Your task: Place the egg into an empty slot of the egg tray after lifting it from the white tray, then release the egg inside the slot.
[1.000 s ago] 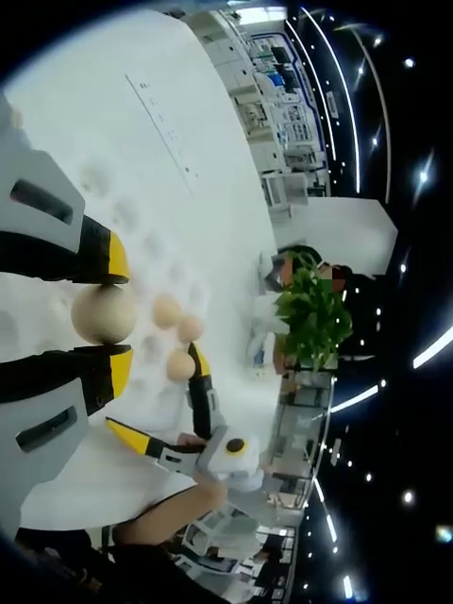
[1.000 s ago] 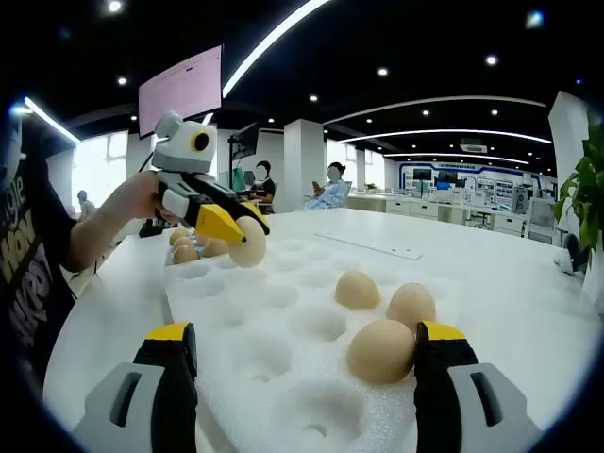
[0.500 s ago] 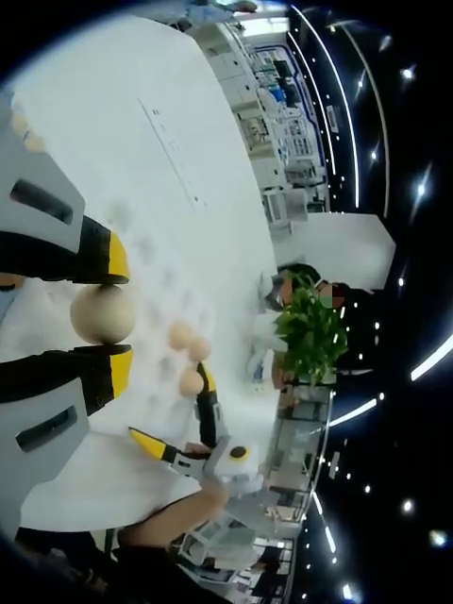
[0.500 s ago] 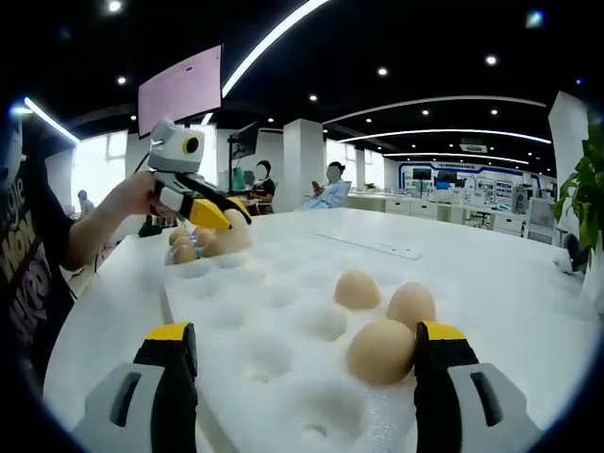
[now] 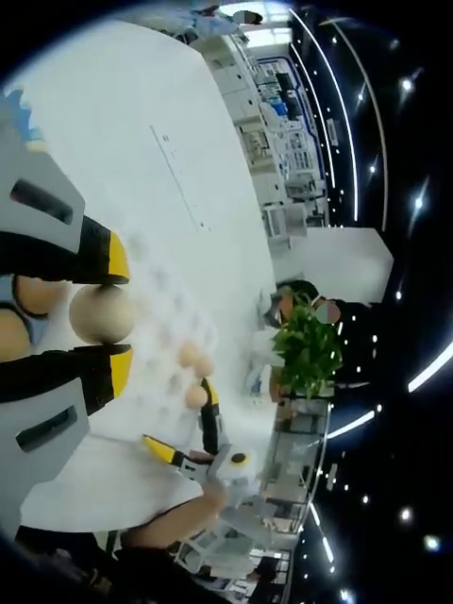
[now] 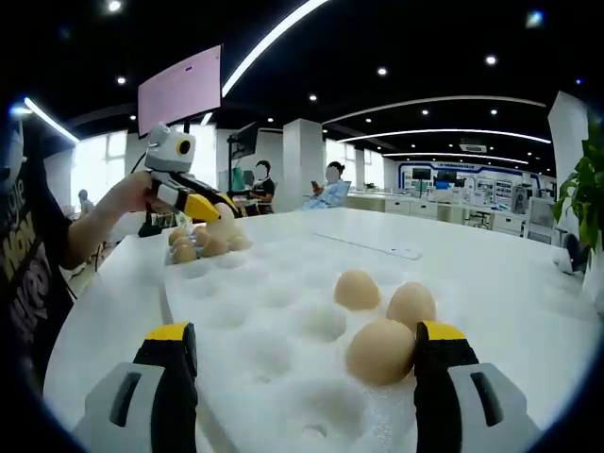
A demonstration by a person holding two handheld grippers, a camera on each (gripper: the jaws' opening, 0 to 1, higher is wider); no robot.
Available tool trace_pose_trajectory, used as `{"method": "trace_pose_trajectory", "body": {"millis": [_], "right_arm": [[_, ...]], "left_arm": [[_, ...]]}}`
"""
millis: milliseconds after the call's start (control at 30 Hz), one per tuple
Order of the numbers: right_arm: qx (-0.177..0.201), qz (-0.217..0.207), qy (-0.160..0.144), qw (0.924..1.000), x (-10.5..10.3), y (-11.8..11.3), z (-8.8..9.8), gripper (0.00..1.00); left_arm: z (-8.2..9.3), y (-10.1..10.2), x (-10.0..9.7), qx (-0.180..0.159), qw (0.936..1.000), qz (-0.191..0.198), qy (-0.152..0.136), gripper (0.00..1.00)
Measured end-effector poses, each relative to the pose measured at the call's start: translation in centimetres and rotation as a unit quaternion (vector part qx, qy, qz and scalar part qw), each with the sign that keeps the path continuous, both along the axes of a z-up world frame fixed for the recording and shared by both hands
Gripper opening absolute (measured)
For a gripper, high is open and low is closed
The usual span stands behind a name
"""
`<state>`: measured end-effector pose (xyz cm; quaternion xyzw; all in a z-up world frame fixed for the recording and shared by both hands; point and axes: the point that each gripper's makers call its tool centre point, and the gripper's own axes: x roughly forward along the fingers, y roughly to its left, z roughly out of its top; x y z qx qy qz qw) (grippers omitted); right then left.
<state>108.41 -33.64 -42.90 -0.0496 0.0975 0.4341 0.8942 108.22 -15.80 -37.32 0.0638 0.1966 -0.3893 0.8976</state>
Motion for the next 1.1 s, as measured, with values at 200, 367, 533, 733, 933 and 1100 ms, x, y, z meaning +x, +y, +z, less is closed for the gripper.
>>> {"method": "trace_pose_trajectory", "body": {"millis": [200, 367, 533, 733, 933, 1100], "right_arm": [[0.000, 0.000, 0.000, 1.0000, -0.2, 0.1, 0.0, 1.00], [0.001, 0.000, 0.000, 1.0000, -0.3, 0.1, 0.0, 1.00], [0.000, 0.000, 0.000, 1.0000, -0.3, 0.1, 0.0, 1.00], [0.001, 0.000, 0.000, 1.0000, -0.4, 0.1, 0.0, 1.00], [0.001, 0.000, -0.001, 1.0000, -0.5, 0.2, 0.0, 1.00], [0.001, 0.000, -0.001, 1.0000, -0.6, 0.2, 0.0, 1.00]], "left_arm": [[0.0, 1.1, -0.5, -0.001, 0.9999, 0.011, 0.000, 0.25], [0.4, 2.6, 0.0, -0.003, 0.9997, 0.023, -0.003, 0.25], [0.4, 4.2, 0.0, -0.006, 0.9992, 0.039, -0.002, 0.25], [0.2, 6.3, 1.1, -0.007, 0.9983, 0.058, -0.002, 0.25], [0.3, 8.9, 1.9, -0.011, 0.9968, 0.079, -0.002, 0.25], [0.3, 10.4, 2.1, -0.012, 0.9955, 0.094, -0.003, 0.24]]}}
